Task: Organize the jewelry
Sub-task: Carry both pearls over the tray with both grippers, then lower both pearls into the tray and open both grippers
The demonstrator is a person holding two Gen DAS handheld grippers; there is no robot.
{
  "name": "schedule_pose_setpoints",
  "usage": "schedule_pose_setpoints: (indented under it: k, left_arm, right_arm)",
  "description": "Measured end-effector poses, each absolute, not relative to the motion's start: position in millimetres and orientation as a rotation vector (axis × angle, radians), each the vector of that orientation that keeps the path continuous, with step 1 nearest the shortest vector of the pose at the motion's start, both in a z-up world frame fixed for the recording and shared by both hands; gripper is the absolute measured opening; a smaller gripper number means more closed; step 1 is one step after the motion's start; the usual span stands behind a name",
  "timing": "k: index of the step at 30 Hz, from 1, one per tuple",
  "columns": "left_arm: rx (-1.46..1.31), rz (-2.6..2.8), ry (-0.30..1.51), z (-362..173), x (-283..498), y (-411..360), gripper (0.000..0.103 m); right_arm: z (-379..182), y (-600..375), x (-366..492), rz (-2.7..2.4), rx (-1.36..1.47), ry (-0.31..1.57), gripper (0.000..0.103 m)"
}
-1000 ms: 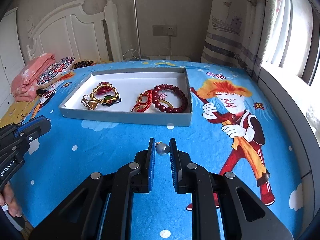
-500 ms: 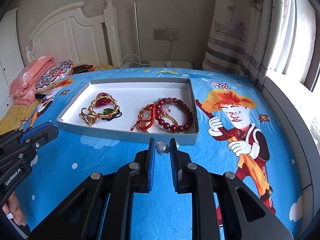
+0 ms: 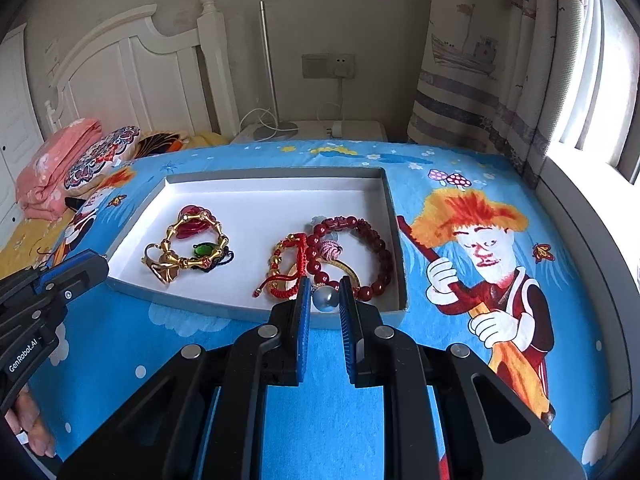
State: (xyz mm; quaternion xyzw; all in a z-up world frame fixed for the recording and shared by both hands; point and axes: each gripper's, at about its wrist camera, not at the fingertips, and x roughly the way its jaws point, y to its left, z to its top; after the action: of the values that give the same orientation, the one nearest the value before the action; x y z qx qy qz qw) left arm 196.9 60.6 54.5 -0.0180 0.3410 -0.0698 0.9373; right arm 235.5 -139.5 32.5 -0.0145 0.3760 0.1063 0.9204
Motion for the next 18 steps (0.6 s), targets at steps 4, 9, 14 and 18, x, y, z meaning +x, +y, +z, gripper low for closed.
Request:
schedule_pose_setpoints:
  k: [4, 9, 14, 18]
  left_arm:
    - [-0.041, -0.140, 0.709, 51, 212, 62, 0.013]
    - [-0.060, -0.098, 0.743, 39, 238, 77, 0.013]
    - [-0.082, -0.089, 0.763, 31, 256, 90, 0.013]
    - [-0.099, -0.102, 0.773, 27, 268, 90, 0.013]
  right_arm:
    - [32, -136, 248, 0.226, -0.012, 0.784, 0.017]
    - [26, -137, 274, 0.184, -0.004, 0.806, 0.017]
    - [18, -138, 297, 0.161, -0.018, 0.829, 0.017]
    - [8, -128, 309, 0.176, -0.025, 0.861, 0.017]
